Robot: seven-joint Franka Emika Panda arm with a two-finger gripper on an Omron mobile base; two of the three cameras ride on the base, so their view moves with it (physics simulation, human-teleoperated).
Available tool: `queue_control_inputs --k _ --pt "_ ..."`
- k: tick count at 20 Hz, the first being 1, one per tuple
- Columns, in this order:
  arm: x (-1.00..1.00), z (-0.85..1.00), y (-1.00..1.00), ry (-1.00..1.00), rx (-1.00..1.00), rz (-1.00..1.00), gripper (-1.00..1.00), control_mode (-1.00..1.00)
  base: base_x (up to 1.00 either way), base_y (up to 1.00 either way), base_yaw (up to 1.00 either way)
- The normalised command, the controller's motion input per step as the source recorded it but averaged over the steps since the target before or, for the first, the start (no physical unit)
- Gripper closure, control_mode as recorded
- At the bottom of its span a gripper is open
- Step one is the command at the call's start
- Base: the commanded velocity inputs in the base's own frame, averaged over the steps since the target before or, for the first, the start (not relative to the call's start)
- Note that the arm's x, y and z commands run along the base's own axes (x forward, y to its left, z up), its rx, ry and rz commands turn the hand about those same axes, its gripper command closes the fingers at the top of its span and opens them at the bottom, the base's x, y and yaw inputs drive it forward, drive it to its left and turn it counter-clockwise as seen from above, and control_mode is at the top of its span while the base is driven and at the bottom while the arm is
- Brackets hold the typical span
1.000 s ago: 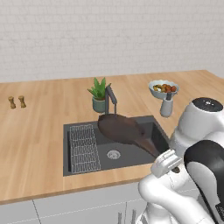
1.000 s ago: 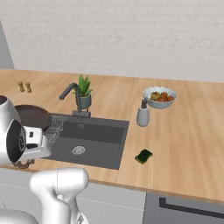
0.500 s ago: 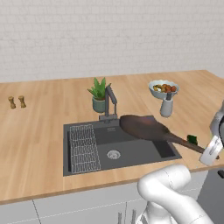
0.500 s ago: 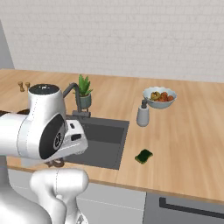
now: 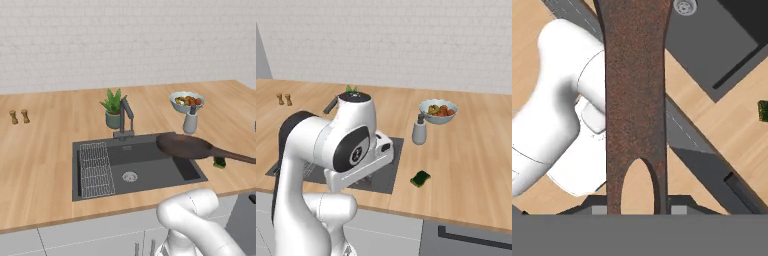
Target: Pick the pan and sponge and place them into the sink. Then turn on the water.
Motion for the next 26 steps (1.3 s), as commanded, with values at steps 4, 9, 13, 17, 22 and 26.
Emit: queue_control_inputs --k 4,9,13,17,22,26 --pt "0.66 -0.1 -0.22 0.02 -0.19 0.04 1.0 -1.0 0.0 0.0 0.0" --pt "0.55 -0.41 0.06 0.01 -0.22 0.0 1.0 -1.0 0.0 0.0 0.0" --pt "0.38 -0.25 -0.02 -0.05 -0.06 0.0 1.0 -1.0 0.0 0.0 0.0" --pt "0.27 -0.07 -0.21 -0.13 0.0 0.0 1.0 -1.0 0.0 0.0 0.0" --pt "0.56 -0.05 0.04 -0.02 0.03 0.14 1.0 -1.0 0.0 0.0 0.0" --pt "0.8 -0.25 0.25 0.01 0.0 0.25 1.0 -1.0 0.0 0.0 0.0"
